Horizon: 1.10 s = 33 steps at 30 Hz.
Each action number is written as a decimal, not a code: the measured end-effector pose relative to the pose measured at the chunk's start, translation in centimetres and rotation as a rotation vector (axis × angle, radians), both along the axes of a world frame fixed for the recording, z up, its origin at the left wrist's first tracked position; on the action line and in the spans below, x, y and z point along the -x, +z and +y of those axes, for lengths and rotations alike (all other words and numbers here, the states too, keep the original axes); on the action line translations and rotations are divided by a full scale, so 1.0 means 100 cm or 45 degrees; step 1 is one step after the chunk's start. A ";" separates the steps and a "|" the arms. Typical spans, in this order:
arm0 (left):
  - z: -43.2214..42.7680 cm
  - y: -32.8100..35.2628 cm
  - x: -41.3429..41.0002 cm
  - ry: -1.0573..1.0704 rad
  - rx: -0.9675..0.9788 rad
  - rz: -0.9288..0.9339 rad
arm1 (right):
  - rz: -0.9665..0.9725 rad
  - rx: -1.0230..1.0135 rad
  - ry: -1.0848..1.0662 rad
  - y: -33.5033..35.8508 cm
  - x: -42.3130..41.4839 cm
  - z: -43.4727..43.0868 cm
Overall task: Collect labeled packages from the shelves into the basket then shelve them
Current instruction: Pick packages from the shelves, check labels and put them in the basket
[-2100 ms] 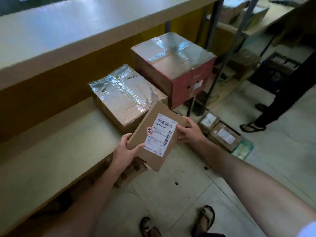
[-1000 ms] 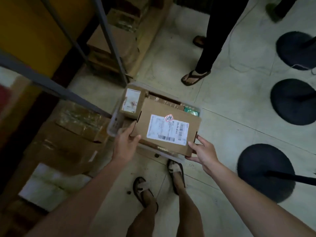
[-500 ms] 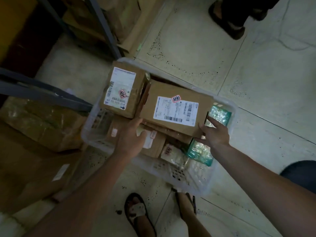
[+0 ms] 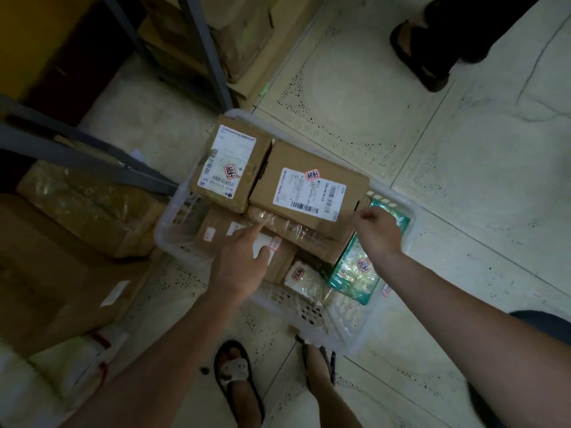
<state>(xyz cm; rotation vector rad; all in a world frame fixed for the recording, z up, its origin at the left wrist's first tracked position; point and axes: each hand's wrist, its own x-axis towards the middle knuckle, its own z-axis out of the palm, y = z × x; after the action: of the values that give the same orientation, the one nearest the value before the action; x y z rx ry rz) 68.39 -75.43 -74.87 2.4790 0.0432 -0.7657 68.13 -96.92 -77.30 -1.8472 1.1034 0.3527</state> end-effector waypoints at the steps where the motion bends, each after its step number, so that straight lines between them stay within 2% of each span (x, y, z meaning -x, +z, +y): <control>1: 0.004 0.010 0.002 0.019 -0.020 -0.020 | -0.070 -0.002 0.057 0.012 -0.002 -0.001; 4: 0.018 0.048 0.007 0.055 0.002 -0.066 | -0.236 0.009 0.245 0.056 -0.009 0.006; 7: 0.033 0.089 0.015 0.075 -0.002 -0.206 | -0.367 0.052 0.364 0.101 -0.011 0.025; 14: 0.087 0.200 0.079 0.250 0.090 -0.418 | -0.655 0.116 0.619 0.222 0.025 0.112; 20: 0.158 0.342 0.159 0.443 0.071 -0.464 | -0.851 0.131 0.878 0.374 0.101 0.202; 25: 0.216 0.456 0.234 0.560 0.008 -0.637 | -1.023 0.093 1.058 0.486 0.156 0.278; 28: 0.257 0.496 0.280 0.672 0.004 -0.755 | -1.106 0.050 1.223 0.522 0.182 0.325; 33: 0.322 0.526 0.346 0.921 0.019 -0.762 | -1.199 0.058 1.535 0.545 0.217 0.393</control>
<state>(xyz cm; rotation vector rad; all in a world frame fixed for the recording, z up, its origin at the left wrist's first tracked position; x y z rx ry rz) 33.76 -43.26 -22.29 2.3163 0.6600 0.2741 46.43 -57.62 -22.79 -2.1380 -0.6990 0.0658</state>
